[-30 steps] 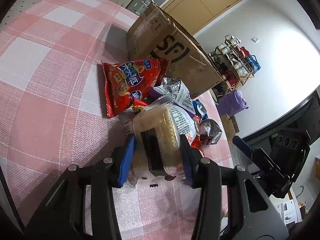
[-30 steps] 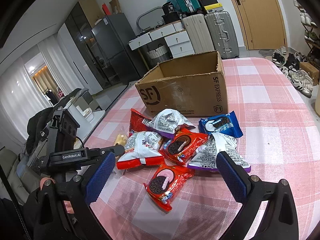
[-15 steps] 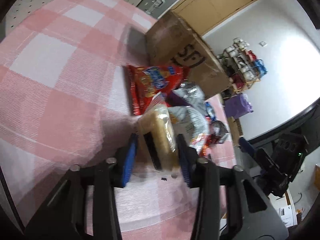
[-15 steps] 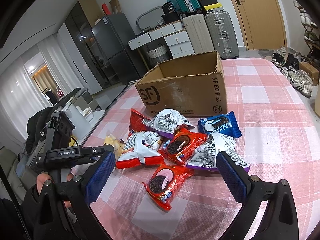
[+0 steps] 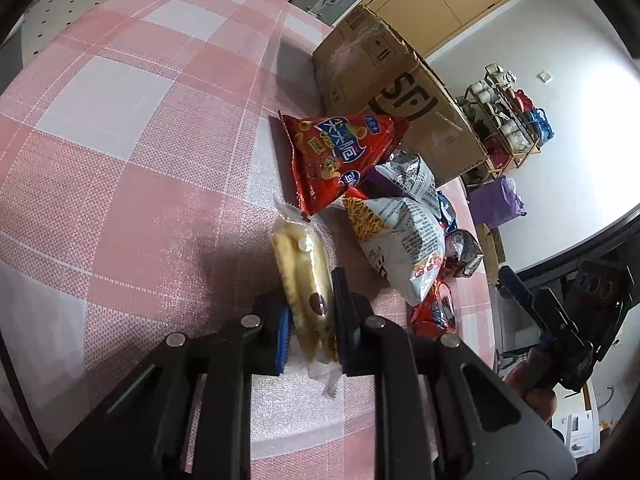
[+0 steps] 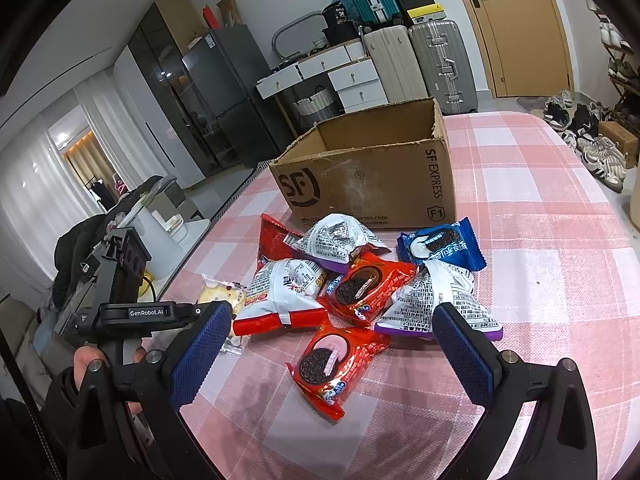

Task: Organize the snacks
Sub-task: 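Grasp the clear-wrapped cake with the left gripper and lift it, then grasp the white-and-purple chip bag with the right gripper while left holds cake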

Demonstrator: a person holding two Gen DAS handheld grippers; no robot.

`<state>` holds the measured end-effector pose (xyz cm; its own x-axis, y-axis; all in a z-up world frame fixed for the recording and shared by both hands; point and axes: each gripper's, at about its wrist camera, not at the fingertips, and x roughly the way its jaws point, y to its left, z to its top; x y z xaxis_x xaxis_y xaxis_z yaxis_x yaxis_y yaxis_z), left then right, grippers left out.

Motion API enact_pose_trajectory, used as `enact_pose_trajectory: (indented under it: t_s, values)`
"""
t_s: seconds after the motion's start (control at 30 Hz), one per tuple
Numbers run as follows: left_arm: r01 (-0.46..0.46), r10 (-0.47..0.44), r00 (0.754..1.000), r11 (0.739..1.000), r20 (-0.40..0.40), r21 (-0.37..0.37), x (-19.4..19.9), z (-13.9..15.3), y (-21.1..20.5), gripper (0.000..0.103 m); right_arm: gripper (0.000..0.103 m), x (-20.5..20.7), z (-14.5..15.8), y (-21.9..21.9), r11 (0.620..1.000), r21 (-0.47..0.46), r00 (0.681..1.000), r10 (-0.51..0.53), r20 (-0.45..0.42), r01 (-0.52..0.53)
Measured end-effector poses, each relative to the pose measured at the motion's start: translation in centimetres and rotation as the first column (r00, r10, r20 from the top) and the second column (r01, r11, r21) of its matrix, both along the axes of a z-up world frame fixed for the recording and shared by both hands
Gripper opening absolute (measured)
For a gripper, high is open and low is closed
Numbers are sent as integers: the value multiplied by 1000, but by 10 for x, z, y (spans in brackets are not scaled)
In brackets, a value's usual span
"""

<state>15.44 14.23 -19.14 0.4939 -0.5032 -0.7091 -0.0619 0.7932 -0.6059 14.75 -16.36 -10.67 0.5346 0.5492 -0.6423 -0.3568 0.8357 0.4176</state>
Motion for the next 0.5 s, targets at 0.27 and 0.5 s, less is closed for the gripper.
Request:
enact_pose_trajectory:
  t_s: [0.27, 0.5]
  values:
    - [-7, 7, 1000, 1000, -2, 8, -7, 1, 3, 13, 102, 0, 0, -4, 1000, -4, 1000, -12, 4, 12]
    - [-3, 3, 1000, 1000, 23, 0, -12, 13, 2, 12, 102, 7, -5, -15, 998, -36, 998, -55, -9, 54]
